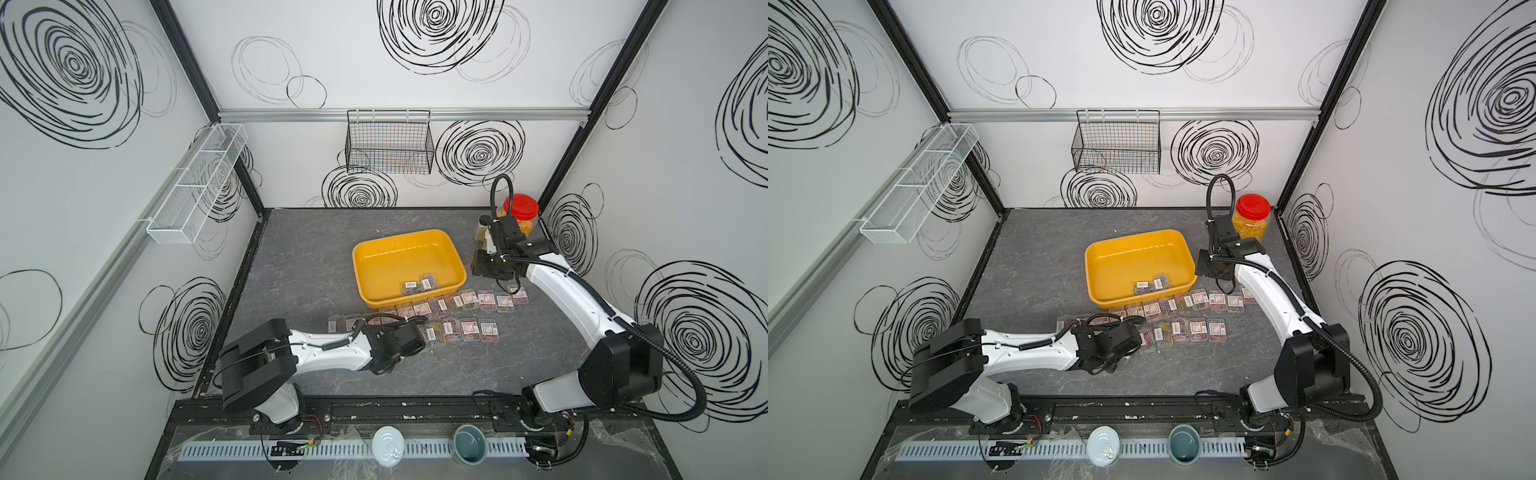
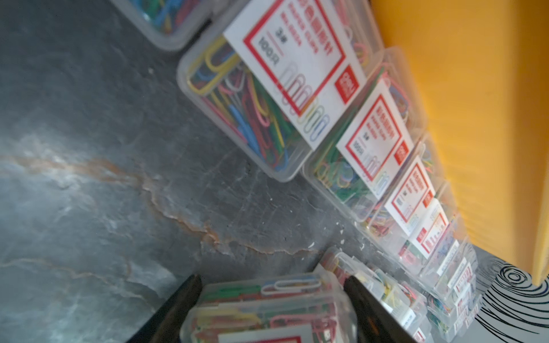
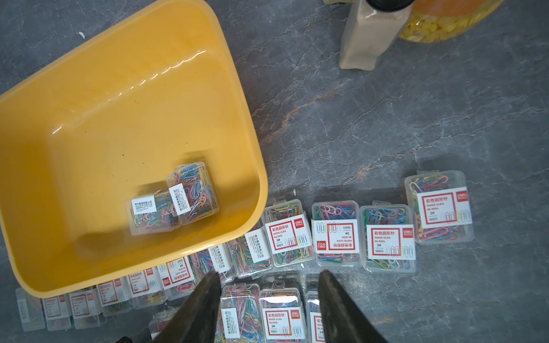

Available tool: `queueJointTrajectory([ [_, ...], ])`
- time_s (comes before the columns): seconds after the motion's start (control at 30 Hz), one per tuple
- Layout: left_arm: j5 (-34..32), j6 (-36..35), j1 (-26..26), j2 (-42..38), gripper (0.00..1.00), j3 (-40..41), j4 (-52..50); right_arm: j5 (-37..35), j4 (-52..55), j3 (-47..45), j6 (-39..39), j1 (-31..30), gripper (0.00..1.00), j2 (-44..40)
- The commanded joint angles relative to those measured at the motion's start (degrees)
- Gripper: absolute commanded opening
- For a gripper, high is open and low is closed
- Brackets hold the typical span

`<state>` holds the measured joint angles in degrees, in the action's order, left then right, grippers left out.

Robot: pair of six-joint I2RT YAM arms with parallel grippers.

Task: Take the paper clips out of the storage box
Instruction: Place the boxed paper clips at the center of the board.

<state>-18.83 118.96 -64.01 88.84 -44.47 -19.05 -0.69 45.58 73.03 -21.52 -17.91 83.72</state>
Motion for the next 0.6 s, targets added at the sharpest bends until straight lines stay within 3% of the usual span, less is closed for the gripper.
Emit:
queueJointTrajectory([
  [0.0, -0.07, 20.77, 0.20, 0.87, 0.60, -0.90, 0.79, -0.63, -0.42, -0.85, 0.63, -0.20, 0.56, -0.30],
  [0.27, -0.22, 20.66, 0.54, 0.55, 0.69, -0.47, 1.14, -0.32, -0.90, -2.10, 0.69, -0.20, 0.57, -1.04],
  [0.57, 2.00, 15.43, 2.04, -0.81, 0.91, -1.89, -1.92, 0.07, -1.10, -1.97, 0.69, -0.22, 0.57, -0.87],
])
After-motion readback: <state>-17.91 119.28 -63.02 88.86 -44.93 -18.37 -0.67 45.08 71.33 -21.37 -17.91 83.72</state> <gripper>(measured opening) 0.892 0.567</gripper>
